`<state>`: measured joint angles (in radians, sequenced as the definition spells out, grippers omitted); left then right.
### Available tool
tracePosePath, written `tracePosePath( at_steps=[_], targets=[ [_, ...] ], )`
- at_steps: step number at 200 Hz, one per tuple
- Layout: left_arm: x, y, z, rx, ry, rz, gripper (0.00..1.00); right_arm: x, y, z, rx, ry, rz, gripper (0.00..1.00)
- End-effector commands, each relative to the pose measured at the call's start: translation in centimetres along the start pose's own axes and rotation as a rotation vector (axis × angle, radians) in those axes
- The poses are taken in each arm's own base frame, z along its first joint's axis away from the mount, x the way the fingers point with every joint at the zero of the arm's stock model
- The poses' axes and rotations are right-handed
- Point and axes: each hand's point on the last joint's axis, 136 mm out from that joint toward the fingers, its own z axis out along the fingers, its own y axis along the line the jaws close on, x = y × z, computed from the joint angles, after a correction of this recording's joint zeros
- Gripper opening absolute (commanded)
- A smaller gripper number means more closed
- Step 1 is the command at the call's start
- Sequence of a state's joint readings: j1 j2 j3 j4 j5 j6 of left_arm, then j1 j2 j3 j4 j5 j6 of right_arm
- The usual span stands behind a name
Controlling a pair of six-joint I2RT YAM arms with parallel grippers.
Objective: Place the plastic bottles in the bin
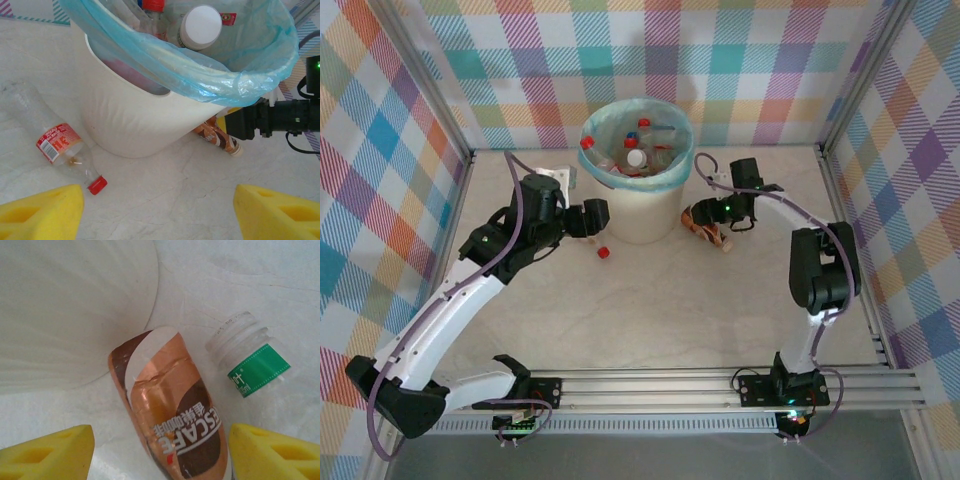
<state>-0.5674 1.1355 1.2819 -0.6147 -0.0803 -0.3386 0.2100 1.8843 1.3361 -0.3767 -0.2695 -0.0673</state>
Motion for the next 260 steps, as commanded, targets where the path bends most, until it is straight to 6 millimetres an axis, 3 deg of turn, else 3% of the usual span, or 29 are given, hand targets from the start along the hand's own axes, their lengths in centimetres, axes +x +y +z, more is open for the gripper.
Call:
tracePosePath(
  at_steps=[1,29,184,229,260],
  targets=[
    [-1.0,0.0,-1.5,-0.006,-0.053,0.023,0.79,-0.6,0.5,1.0,-0.042,0.014,-0.006,0.72],
    [-0.7,0.6,-1.9,-0.021,-0.062,0.016,0.79,0.3,0.3,2.0,-0.048,0.06,0.017,0.71],
    [0.2,1.8,-2.8,-0.06,-0.069,0.037,0.81,2.9,1.0,3.7,-0.071,0.22,0.056,0.75],
    [0.5,2.1,-3.3,-0.064,-0.067,0.022,0.81,3.0,1.7,3.3,-0.101,0.214,0.085,0.66],
    [0.2,2.2,-4.1,-0.066,-0.086,0.013,0.81,2.6,2.5,1.7,-0.108,0.184,0.097,0.59]
  ],
)
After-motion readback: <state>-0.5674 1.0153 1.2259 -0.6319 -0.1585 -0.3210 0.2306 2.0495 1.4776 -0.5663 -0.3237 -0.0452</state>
